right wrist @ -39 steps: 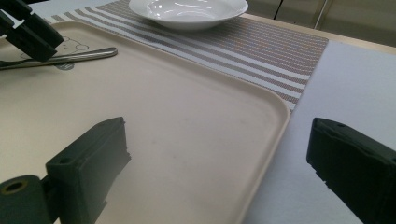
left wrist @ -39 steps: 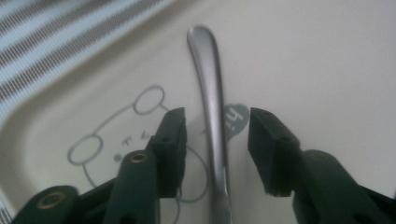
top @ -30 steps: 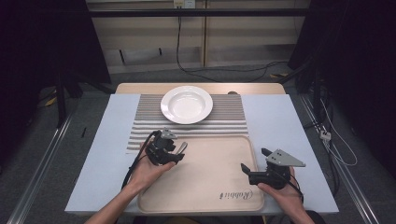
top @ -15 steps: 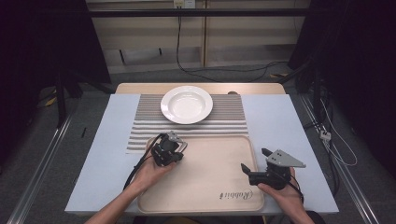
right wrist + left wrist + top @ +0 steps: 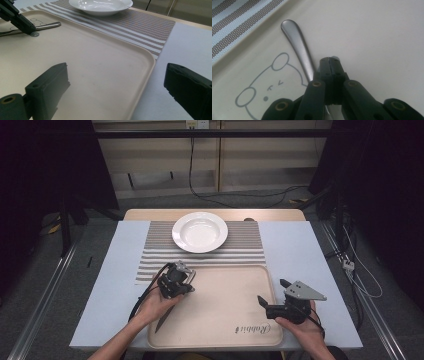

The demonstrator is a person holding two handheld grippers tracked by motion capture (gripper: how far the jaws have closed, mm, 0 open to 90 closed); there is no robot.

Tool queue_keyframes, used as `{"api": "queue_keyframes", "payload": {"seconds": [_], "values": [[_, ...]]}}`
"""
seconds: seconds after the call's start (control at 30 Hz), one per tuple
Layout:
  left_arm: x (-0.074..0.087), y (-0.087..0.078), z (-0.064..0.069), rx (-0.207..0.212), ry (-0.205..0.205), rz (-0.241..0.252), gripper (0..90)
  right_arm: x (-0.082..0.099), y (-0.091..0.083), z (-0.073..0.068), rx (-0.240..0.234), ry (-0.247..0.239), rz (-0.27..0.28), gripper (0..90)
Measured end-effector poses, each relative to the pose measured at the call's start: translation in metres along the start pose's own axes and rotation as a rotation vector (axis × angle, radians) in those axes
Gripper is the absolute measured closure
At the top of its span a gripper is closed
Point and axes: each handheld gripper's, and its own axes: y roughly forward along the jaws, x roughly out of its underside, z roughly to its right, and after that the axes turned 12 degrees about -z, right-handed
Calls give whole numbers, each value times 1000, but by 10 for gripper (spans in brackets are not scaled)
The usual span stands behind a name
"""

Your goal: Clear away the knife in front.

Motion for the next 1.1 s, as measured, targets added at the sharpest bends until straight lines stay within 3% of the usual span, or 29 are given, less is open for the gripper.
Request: {"api": "queue_keyframes", "payload": {"seconds": [1.1], "values": [[15,-10,-27,-35,-92,-39,900,0,1,0,2,3,-6,59]]}}
